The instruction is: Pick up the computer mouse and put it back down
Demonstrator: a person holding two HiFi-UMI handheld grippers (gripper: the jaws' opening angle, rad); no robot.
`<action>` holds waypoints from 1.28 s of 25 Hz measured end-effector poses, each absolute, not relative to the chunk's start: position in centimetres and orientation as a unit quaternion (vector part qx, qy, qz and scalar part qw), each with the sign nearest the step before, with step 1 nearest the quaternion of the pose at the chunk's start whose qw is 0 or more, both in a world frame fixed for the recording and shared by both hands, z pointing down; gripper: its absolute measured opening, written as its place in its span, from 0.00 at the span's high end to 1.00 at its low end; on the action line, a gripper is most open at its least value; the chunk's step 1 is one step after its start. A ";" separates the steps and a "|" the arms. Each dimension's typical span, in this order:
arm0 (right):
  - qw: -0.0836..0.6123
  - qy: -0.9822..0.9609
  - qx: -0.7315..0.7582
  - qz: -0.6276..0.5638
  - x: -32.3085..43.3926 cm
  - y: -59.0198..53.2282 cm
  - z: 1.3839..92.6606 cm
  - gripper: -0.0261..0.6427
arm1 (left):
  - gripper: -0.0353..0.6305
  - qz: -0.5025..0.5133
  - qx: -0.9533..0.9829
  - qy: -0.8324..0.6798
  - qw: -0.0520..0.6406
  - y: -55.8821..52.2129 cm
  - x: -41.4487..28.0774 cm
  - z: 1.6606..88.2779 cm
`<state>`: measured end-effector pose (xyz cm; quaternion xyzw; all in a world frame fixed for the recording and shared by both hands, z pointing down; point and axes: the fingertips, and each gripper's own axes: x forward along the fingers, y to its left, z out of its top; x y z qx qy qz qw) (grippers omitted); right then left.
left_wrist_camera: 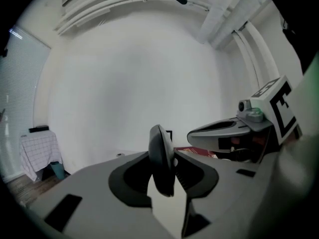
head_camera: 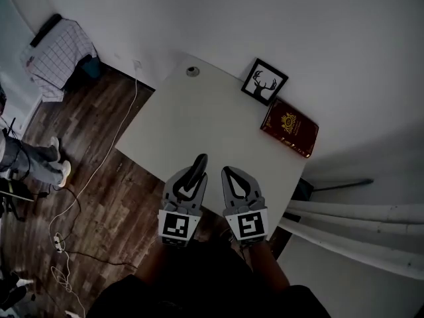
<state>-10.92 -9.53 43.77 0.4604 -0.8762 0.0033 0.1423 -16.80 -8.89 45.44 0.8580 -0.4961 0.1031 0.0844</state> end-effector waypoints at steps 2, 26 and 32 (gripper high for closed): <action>0.153 -0.868 0.472 0.007 -11.9 -10.6 43.9 0.93 | 0.76 0.113 0.871 -0.470 0.092 -9.9 -17.4 46.2; 0.199 -0.816 0.542 0.031 -11.4 -16.1 46.2 0.93 | 0.76 0.138 0.903 -0.360 0.189 -13.3 -18.1 53.7; 0.162 -0.831 0.529 0.046 -10.4 -18.8 46.5 0.93 | 0.76 0.159 0.896 -0.363 0.202 -14.6 -16.8 54.9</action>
